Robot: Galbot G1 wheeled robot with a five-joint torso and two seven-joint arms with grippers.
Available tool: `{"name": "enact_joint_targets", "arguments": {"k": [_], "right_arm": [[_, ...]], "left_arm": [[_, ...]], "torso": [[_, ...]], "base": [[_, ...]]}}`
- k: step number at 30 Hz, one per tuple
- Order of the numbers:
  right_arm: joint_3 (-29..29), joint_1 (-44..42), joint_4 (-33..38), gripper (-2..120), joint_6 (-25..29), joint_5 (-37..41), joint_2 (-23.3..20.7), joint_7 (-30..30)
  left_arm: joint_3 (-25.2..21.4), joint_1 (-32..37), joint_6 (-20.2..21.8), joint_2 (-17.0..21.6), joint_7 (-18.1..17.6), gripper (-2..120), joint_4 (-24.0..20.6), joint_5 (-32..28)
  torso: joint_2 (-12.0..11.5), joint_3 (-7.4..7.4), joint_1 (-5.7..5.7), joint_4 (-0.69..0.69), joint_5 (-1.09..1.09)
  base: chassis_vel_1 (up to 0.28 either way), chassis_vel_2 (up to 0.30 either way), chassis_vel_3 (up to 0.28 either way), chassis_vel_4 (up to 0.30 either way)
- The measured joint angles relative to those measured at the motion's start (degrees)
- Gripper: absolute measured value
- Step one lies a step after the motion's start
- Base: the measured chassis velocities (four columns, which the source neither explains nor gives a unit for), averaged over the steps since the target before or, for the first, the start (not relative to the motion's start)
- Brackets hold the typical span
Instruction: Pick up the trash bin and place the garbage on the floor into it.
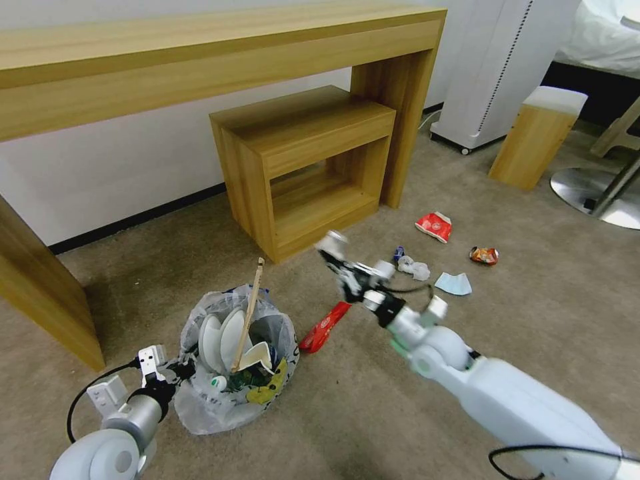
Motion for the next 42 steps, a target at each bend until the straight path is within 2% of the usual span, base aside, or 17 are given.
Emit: {"name": "enact_joint_targets", "arguments": {"k": [3, 4, 7, 17, 23, 25, 28, 29, 36, 37, 42], "right_arm": [[-8.52, 5.03, 1.09, 0, -1.58, 2.52, 0.56, 2.82], [-8.52, 5.03, 1.09, 0, -1.58, 2.52, 0.56, 2.82], [-13.21, 6.95, 2.14, 0, -2.65, 3.49, 0.77, 5.46], [-16.67, 5.27, 2.47, 0, -4.65, 2.75, 0.55, 12.42], [-17.16, 2.33, -0.52, 0, -5.50, 0.50, 1.36, 15.70], [-17.27, 2.16, -0.69, 3, -5.76, 0.45, 1.53, 16.06], [-18.05, 2.19, -1.07, 17, -6.70, 0.32, 2.21, 17.32], [-18.05, 2.19, -1.07, 17, -6.70, 0.32, 2.21, 17.32], [-20.05, 3.67, -1.04, 46, -8.07, 0.41, 3.65, 19.55], [-20.05, 3.67, -1.04, 46, -8.07, 0.41, 3.65, 19.55], [-19.97, 3.31, -0.47, 65, -8.50, 0.40, 3.25, 20.32]], "left_arm": [[-0.55, 0.05, 0.04, -0.43, -0.23, 1, -0.49, -0.15], [-0.55, 0.05, 0.04, -0.43, -0.23, 1, -0.49, -0.15], [-1.00, -0.01, 0.05, -0.61, -0.35, 1, -0.66, -0.40], [-1.37, -0.55, 0.04, -0.38, -0.80, 1, -0.67, -1.26], [-1.13, -0.78, 0.04, -0.47, -0.86, 1, -0.58, -1.40], [-1.13, -0.78, 0.04, -0.48, -0.87, 1, -0.54, -1.39], [-1.14, -0.72, 0.04, -0.55, -0.91, 1, -0.52, -1.37], [-1.14, -0.72, 0.04, -0.55, -0.91, 1, -0.52, -1.37], [-1.20, -0.63, 0.02, -0.62, -0.87, 1, -0.63, -1.41], [-1.20, -0.63, 0.02, -0.62, -0.87, 1, -0.63, -1.41], [-1.17, -0.63, -0.05, -0.66, -0.84, 1, -0.63, -1.44]], "torso": [[0.00, 0.00, 0.00, 0.02, 0.00], [0.00, 0.00, 0.00, 0.02, 0.00], [0.00, 0.00, 0.00, 0.00, 0.00], [0.00, -0.01, 0.00, 0.00, 0.00], [0.00, -0.01, 0.00, 0.00, 0.01], [0.00, -0.01, -0.01, 0.00, 0.00], [0.00, -0.01, 0.00, 0.00, 0.00], [0.00, -0.01, 0.00, 0.00, 0.00], [0.00, -0.01, 0.00, 0.01, 0.00], [0.00, -0.01, 0.00, 0.01, 0.00], [0.00, -0.01, 0.00, 0.00, 0.00]], "base": [[0.000, 0.000, 0.000, 0.000], [0.000, 0.000, 0.000, 0.000], [0.000, 0.000, 0.000, 0.000], [0.000, 0.000, 0.000, 0.000], [0.000, 0.000, 0.000, 0.000], [0.000, 0.000, 0.000, 0.000], [0.000, 0.000, 0.000, 0.000], [0.000, 0.000, 0.000, 0.000], [0.000, 0.000, 0.000, 0.000], [0.000, 0.000, 0.000, 0.000], [0.000, 0.000, 0.000, 0.000]]}}
